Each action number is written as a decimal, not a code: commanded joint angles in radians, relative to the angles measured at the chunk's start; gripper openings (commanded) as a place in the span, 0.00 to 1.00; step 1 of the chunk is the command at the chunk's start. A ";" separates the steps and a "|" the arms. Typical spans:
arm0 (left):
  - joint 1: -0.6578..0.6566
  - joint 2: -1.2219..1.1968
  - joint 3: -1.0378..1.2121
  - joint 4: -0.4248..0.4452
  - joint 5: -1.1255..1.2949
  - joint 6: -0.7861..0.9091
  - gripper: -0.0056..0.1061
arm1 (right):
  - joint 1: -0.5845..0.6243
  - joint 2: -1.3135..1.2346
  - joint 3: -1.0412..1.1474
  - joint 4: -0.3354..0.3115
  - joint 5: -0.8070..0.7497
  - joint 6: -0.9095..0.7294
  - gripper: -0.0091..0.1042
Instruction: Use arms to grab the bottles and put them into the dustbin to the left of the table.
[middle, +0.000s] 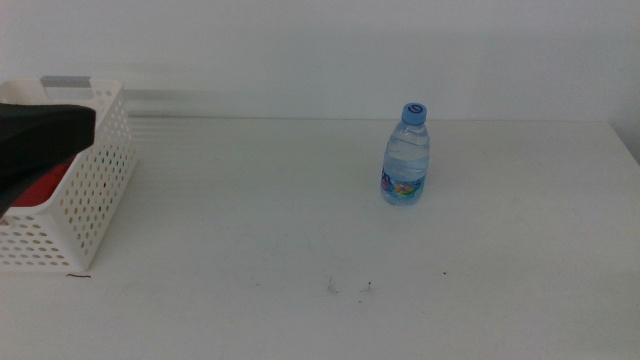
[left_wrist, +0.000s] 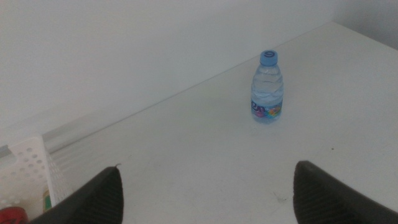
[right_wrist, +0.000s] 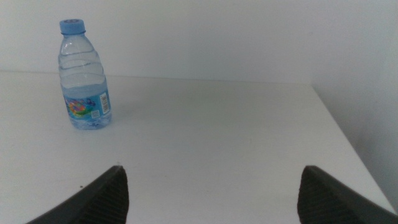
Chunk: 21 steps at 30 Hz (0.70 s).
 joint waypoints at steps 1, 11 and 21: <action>-0.008 -0.003 0.004 -0.008 -0.008 -0.012 0.89 | -0.009 -0.004 0.003 0.022 -0.006 -0.010 0.90; -0.008 -0.003 0.004 -0.009 -0.025 -0.012 0.89 | -0.009 0.216 -0.177 0.034 -0.006 -0.010 0.90; -0.008 -0.003 0.004 -0.009 -0.025 -0.012 0.89 | 0.017 0.596 -0.277 0.005 -0.156 0.018 0.90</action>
